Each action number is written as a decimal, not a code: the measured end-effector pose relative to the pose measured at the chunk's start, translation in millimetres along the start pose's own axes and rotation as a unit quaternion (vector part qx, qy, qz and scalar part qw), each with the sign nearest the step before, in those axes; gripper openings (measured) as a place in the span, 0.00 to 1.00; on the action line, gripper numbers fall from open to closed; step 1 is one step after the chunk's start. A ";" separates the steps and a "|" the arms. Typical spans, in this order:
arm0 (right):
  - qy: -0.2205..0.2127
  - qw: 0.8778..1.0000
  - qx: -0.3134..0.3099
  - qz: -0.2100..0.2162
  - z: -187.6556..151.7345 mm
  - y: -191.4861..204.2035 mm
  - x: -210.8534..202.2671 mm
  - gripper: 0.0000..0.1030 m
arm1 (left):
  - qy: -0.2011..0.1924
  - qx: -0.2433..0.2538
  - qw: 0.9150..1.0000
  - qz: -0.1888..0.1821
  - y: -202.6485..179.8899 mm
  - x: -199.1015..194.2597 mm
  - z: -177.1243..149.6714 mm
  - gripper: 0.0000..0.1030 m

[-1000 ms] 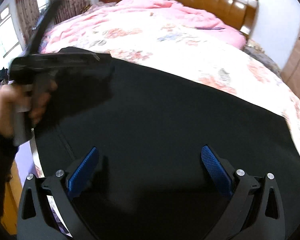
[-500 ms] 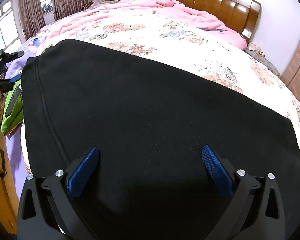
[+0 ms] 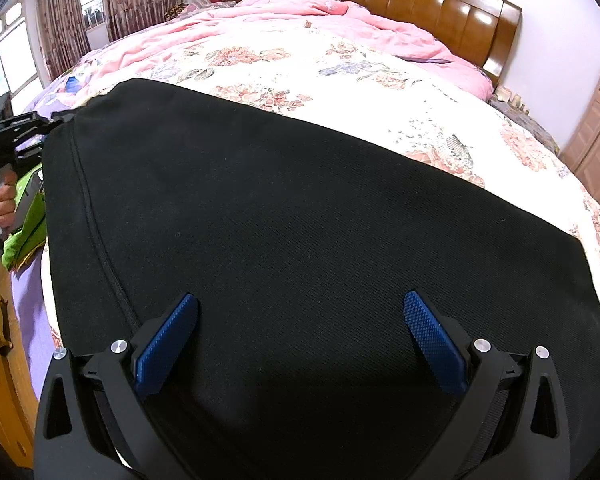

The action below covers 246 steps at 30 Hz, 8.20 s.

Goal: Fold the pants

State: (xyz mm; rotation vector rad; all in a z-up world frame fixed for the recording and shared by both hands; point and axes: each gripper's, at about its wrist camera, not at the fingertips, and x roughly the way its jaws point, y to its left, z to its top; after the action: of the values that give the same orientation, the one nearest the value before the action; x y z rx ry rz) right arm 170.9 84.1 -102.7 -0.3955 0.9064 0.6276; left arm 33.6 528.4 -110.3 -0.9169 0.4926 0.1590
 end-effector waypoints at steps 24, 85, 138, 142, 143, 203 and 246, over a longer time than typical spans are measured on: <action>0.005 0.996 -0.065 0.060 53.1 72.2 38.7 0.96 | -0.076 0.218 0.963 0.137 -92.5 -20.8 -23.5 0.12; -0.061 0.992 0.088 0.061 10.2 -42.7 -50.5 0.95 | -0.061 0.379 0.913 -0.138 -333.4 -44.0 -118.2 0.10; -0.177 0.944 0.247 0.126 -81.9 -103.3 -155.6 0.18 | 0.050 0.432 0.895 0.098 -196.3 29.1 -230.5 0.94; -0.145 0.942 0.276 0.127 -109.1 -115.4 -130.8 0.18 | 0.041 0.411 0.906 0.092 -197.0 31.2 -222.7 0.94; -0.130 0.939 0.290 0.128 -119.5 -119.4 -119.1 0.18 | 0.039 0.416 0.904 0.096 -198.2 32.7 -224.6 0.94; -0.160 0.887 0.429 -0.050 -320.4 -206.6 -262.1 0.72 | 0.128 0.547 0.827 -0.016 -384.4 43.8 -329.9 0.97; -0.222 0.867 0.383 -0.227 -324.5 -191.8 -223.8 0.17 | 0.427 0.664 0.607 -0.090 -655.0 125.6 -575.7 0.98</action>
State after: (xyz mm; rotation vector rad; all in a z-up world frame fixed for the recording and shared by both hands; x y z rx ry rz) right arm -1.9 -318.5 -90.5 0.2558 0.5211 -0.1115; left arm 168.8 -333.7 10.9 0.5642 1.1541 -0.8279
